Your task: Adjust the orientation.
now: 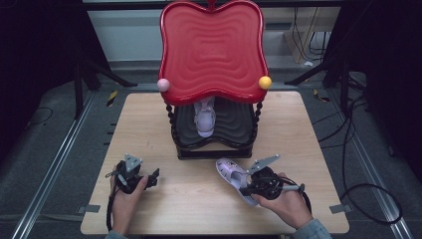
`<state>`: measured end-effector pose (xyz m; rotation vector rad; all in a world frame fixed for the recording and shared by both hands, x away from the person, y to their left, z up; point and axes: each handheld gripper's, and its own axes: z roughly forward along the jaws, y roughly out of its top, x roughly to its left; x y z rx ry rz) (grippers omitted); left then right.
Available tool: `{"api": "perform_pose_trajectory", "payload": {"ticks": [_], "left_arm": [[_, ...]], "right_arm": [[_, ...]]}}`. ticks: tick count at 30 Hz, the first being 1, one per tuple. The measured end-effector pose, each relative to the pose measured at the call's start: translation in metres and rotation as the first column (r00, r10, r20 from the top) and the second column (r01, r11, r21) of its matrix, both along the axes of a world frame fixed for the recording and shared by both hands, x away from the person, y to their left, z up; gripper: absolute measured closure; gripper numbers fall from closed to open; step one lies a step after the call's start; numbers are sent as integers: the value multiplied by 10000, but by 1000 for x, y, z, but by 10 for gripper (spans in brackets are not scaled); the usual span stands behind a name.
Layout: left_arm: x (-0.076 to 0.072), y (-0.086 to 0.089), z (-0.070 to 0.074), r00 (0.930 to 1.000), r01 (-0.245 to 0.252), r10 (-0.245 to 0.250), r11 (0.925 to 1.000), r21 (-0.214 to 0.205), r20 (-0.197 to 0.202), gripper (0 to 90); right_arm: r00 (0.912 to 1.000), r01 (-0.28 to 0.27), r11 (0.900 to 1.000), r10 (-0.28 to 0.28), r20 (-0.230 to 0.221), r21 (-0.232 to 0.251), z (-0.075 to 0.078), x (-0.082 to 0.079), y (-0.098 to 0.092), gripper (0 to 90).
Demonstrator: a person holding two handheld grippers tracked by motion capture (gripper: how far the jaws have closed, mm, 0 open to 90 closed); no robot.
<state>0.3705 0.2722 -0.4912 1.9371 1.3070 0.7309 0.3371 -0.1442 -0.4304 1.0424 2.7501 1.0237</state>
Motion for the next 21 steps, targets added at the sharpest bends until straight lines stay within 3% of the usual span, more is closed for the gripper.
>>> {"api": "perform_pose_trajectory", "payload": {"ticks": [9,21], "left_arm": [[1,1,-3,9999,-83,83,10000,9,-69,47],[2,1,-4,9999,-79,80,10000,59,-113,48]], "right_arm": [[9966,501,9917,-575,598,1187,11,-9,-6,865],[9914,686,9799,-880,972,1876,29,-12,-4,864]]}}
